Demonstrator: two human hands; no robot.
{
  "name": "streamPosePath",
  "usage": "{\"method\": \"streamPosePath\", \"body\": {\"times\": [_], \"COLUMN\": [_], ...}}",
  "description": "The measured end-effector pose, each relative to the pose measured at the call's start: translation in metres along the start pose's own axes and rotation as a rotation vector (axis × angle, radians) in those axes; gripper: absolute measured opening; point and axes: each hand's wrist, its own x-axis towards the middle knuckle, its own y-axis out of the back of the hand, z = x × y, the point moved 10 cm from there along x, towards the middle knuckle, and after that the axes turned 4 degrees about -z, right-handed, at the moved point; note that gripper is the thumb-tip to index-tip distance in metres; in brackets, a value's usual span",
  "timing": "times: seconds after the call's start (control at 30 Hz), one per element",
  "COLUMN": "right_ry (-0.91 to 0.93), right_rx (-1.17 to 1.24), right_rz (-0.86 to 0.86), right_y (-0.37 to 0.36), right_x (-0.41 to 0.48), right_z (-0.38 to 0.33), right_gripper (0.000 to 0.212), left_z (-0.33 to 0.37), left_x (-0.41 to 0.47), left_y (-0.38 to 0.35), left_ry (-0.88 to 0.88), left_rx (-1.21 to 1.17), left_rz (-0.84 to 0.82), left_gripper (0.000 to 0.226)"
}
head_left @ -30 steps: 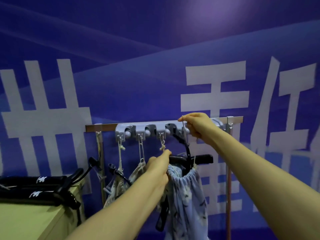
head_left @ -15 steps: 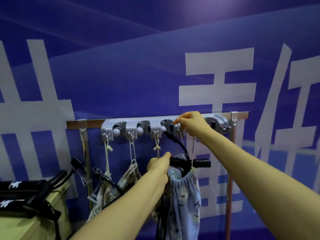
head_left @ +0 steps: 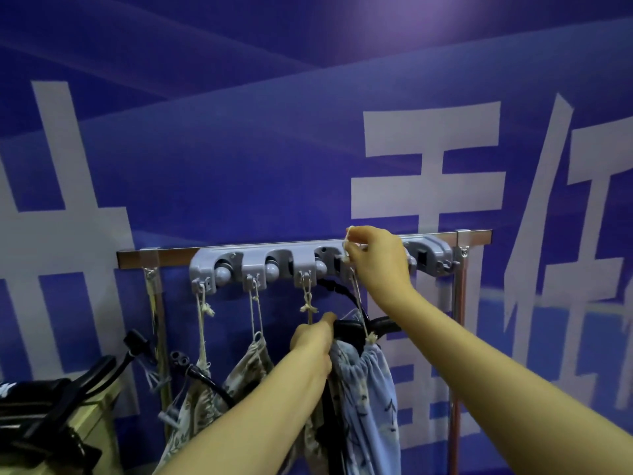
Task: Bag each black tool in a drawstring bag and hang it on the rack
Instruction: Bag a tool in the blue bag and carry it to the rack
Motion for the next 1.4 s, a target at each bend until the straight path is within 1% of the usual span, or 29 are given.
{"method": "streamPosePath", "body": {"times": [0.07, 0.13, 0.17, 0.23, 0.3, 0.4, 0.43, 0.5, 0.57, 0.63, 0.67, 0.77, 0.83, 0.9, 0.93, 0.97, 1.0, 1.03, 1.07, 1.13, 1.3, 1.4], "right_ry": [0.008, 0.055, 0.095, 0.16, 0.137, 0.03, 0.0, -0.037, -0.049, -0.035, -0.018, 0.032, 0.038, 0.032, 0.022, 0.017, 0.01, -0.002, -0.018, -0.043, -0.048, -0.052], "right_rx": [-0.042, -0.04, -0.02, 0.011, 0.021, -0.126, -0.199, -0.331, -0.45, -0.573, -0.62, -0.69, -0.677, -0.657, -0.655, -0.641, -0.621, -0.606, -0.601, -0.599, -0.636, -0.589], "right_rz": [0.1, 0.197, 0.213, 0.155, 0.101, 0.187, 0.183, 0.094, -0.01, -0.096, -0.127, -0.153, -0.153, -0.15, -0.151, -0.154, -0.157, -0.163, -0.17, -0.191, -0.206, -0.158], "right_y": [0.008, 0.016, 0.016, 0.008, 0.002, 0.015, 0.016, 0.01, -0.001, -0.013, -0.019, -0.028, -0.03, -0.029, -0.028, -0.027, -0.027, -0.027, -0.028, -0.03, -0.034, -0.024], "right_x": [-0.008, -0.02, -0.025, -0.028, -0.024, -0.021, -0.02, -0.015, -0.008, -0.003, -0.002, 0.0, 0.0, -0.002, -0.003, -0.005, -0.007, -0.008, -0.01, -0.015, -0.023, -0.025], "right_z": [0.0, -0.003, -0.007, -0.013, -0.011, 0.005, 0.009, 0.011, 0.006, -0.004, -0.008, -0.012, -0.007, -0.002, 0.001, 0.003, 0.007, 0.01, 0.016, 0.026, 0.034, 0.027], "right_gripper": [0.016, 0.018, 0.02, 0.024, 0.024, 0.028, 0.029, 0.028, 0.027, 0.035, 0.039, 0.043, 0.043, 0.041, 0.037, 0.031, 0.021, 0.01, 0.008, 0.016, 0.019, 0.017], "left_z": [-0.001, -0.003, -0.004, -0.009, -0.012, -0.016, -0.017, -0.021, -0.026, -0.032, -0.04, -0.044, -0.053, -0.051, -0.044, -0.039, -0.038, -0.036, -0.038, -0.042, -0.042, -0.029], "left_x": [0.001, 0.0, 0.0, 0.001, 0.001, -0.001, 0.001, 0.005, 0.013, 0.022, 0.044, 0.065, 0.089, 0.075, 0.054, 0.034, 0.022, 0.006, 0.0, 0.003, 0.011, 0.004], "left_y": [0.0, -0.001, -0.001, -0.003, -0.006, -0.01, -0.013, -0.019, -0.023, -0.026, -0.026, -0.025, -0.03, -0.028, -0.025, -0.026, -0.029, -0.032, -0.033, -0.031, -0.025, -0.02], "left_ry": [0.005, 0.009, 0.015, 0.037, 0.042, 0.057, 0.058, 0.058, 0.053, 0.07, 0.068, 0.089, 0.114, 0.162, 0.173, 0.198, 0.225, 0.241, 0.262, 0.277, 0.293, 0.257], "left_rx": [0.0, -0.008, -0.005, 0.012, 0.022, -0.025, -0.032, -0.034, -0.009, 0.019, 0.025, 0.035, 0.08, 0.153, 0.178, 0.204, 0.234, 0.238, 0.262, 0.328, 0.506, 0.684], "left_rz": [-0.012, -0.024, -0.037, -0.058, -0.072, -0.097, -0.106, -0.114, -0.117, -0.116, -0.096, -0.086, -0.106, -0.131, -0.139, -0.185, -0.234, -0.283, -0.296, -0.29, -0.286, -0.287], "left_gripper": [0.031, 0.033, 0.036, 0.047, 0.052, 0.052, 0.053, 0.06, 0.078, 0.084, 0.085, 0.096, 0.091, 0.08, 0.071, 0.056, 0.039, 0.029, 0.028, 0.031, 0.034, 0.041]}}
